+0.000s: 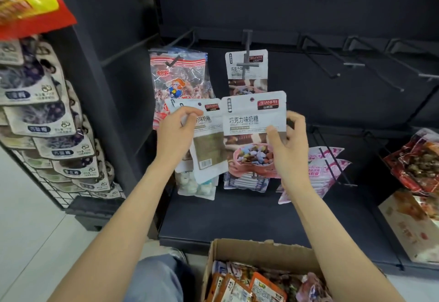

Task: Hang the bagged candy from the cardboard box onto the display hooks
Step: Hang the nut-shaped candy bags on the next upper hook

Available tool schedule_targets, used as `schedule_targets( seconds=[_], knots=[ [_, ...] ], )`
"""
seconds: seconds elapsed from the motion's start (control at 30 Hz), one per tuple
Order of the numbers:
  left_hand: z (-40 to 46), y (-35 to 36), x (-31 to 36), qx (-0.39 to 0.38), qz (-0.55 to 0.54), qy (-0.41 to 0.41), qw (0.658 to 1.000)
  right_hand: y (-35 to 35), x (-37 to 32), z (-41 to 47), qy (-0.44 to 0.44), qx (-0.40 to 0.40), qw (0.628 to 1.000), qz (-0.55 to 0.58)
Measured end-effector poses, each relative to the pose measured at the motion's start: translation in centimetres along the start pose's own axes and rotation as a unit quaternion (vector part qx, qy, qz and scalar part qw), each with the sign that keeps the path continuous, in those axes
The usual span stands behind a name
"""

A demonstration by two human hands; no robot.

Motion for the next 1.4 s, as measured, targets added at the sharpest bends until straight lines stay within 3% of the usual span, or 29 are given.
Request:
schedule_targets(
  seconds=[0.1,0.33,0.57,0.93,1.2,1.4],
  knots=[
    [1.3,0.0,1.3,-0.01,0.038,-0.03,0.999,0.8,-1.0,1.0,-0.056,-0.045,0.997,-0.025],
    [4.5,1.5,3.4,-0.016,0.136,0.057,0.989,1.8,-0.5,4.4,-0.094,-0.034,0.985,-0.143],
    [5.5,2.2,3.3,0.012,0.114,0.06,0.992,1.7,0.2,5.6,-0.067,-0.023,0.987,-0.146],
    [6.9,2.4,2.6,0.002,0.087,0.015,0.996,2.2,-0.7,7.4,-0.069,0.004,0.965,-0.251],
    [10.0,2.9,3.0,-0.032,0.229,0.003,0.973,1.9,1.0,12.9,-0.088,0.018,0.893,-0.442],
    [8.5,1.2,2.4,-0.033,0.171,0.002,0.985,2.0,3.0,15.3,-0.079,-0.005,0.867,-0.492]
  ],
)
Point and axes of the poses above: each hand's wrist, its own z-axis towards the middle knuckle, its own y-axis out of the palm, x = y × z, the point moved 4 cm from there along z, towards the middle knuckle, and after that the axes turned 12 degrees about -x, right-handed, at the moved point
